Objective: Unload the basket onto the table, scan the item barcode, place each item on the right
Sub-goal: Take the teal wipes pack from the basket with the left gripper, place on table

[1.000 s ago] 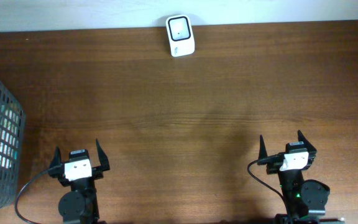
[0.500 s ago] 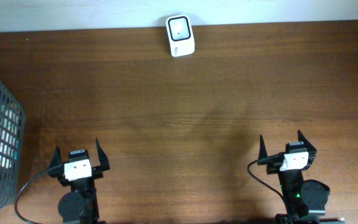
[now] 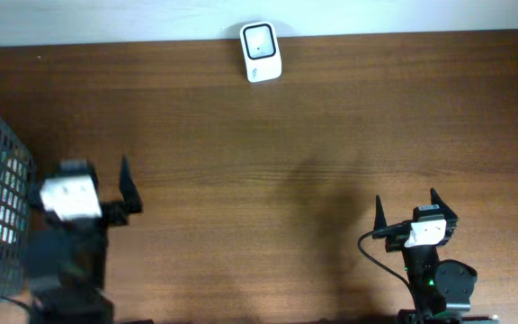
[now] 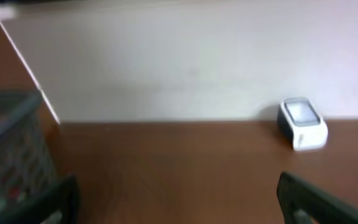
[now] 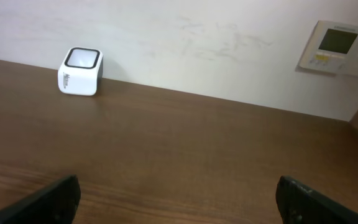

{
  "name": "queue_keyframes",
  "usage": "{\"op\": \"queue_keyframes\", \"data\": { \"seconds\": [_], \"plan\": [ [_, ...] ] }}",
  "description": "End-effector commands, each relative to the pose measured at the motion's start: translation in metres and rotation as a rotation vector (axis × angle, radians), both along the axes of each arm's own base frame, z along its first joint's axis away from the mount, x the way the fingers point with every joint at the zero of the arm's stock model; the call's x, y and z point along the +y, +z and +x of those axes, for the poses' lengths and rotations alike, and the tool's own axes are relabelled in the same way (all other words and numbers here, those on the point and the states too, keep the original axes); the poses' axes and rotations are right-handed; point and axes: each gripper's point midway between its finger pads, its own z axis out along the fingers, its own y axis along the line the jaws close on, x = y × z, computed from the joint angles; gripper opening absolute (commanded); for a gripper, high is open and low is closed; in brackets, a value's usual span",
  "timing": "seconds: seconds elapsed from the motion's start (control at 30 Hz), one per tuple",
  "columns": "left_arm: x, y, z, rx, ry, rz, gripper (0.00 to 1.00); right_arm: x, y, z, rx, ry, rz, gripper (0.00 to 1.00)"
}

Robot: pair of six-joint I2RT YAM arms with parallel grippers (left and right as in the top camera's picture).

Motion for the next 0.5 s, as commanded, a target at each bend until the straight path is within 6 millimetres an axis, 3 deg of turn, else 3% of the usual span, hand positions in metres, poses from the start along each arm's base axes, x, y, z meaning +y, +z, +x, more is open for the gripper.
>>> {"op": "queue_keyframes", "data": {
  "seconds": [0.0, 0.17, 0.3, 0.33, 0.4, 0.43, 0.47],
  "plan": [
    [-0.004, 0.041, 0.038, 0.127, -0.048, -0.037, 0.99, -0.001, -0.003, 0.000, 0.003, -0.001, 0.001, 0.99],
    [-0.030, 0.064, 0.112, 0.454, -0.224, -0.157, 0.99, -0.001, -0.003, 0.000, 0.003, -0.001, 0.001, 0.99],
    [-0.025, 0.043, 0.168, 0.512, -0.249, -0.128, 0.99, -0.001, -0.003, 0.000, 0.003, -0.001, 0.001, 0.99],
    [-0.019, 0.041, 0.174, 0.507, -0.237, -0.130, 0.99, -0.001, -0.003, 0.000, 0.003, -0.001, 0.001, 0.99],
    [0.010, 0.052, 0.183, 0.443, -0.151, -0.193, 0.99, -0.001, -0.003, 0.000, 0.003, -0.001, 0.001, 0.99],
    [0.051, 0.073, 0.181, 0.364, -0.036, -0.279, 0.99, -0.001, -0.003, 0.000, 0.003, -0.001, 0.001, 0.99],
    [0.073, 0.083, 0.178, 0.323, 0.022, -0.312, 1.00, -0.001, -0.003, 0.000, 0.003, -0.001, 0.001, 0.99]
  ]
}}
